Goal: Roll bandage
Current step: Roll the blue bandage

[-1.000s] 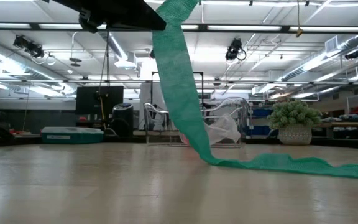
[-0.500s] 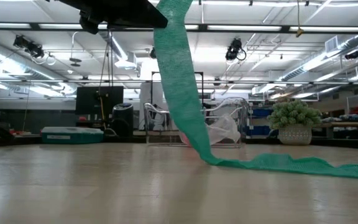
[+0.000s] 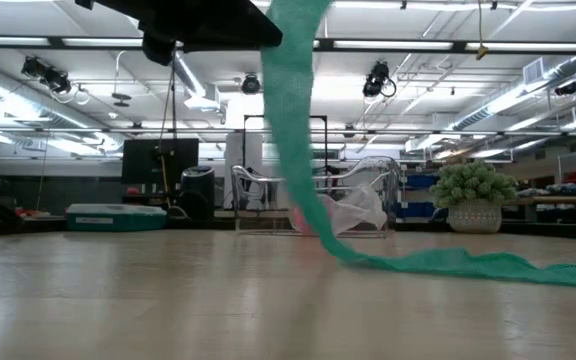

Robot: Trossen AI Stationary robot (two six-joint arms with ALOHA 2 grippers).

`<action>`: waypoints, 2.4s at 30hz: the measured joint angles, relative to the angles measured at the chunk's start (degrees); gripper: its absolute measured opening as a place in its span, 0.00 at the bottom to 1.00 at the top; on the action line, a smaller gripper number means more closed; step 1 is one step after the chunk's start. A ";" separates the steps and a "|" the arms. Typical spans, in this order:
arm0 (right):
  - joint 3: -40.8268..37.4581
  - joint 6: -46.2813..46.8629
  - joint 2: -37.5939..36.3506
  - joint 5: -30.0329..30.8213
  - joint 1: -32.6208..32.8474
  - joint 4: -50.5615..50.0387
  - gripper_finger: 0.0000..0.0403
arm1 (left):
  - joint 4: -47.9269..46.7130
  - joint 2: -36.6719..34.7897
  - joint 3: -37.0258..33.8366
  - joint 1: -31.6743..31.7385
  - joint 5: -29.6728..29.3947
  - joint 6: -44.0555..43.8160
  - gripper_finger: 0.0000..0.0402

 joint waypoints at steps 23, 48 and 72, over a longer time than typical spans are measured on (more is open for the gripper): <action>-0.44 0.63 -11.28 -5.82 -1.26 -7.43 0.57 | 17.64 -1.38 0.02 -1.91 15.28 12.99 0.44; -0.44 -7.17 -3.09 -39.13 -9.03 5.81 0.57 | 23.63 -1.33 0.04 10.12 53.49 -5.38 0.44; -11.62 0.46 -4.19 -23.02 -13.73 18.68 0.57 | 9.82 -10.39 0.09 2.88 24.88 10.44 0.44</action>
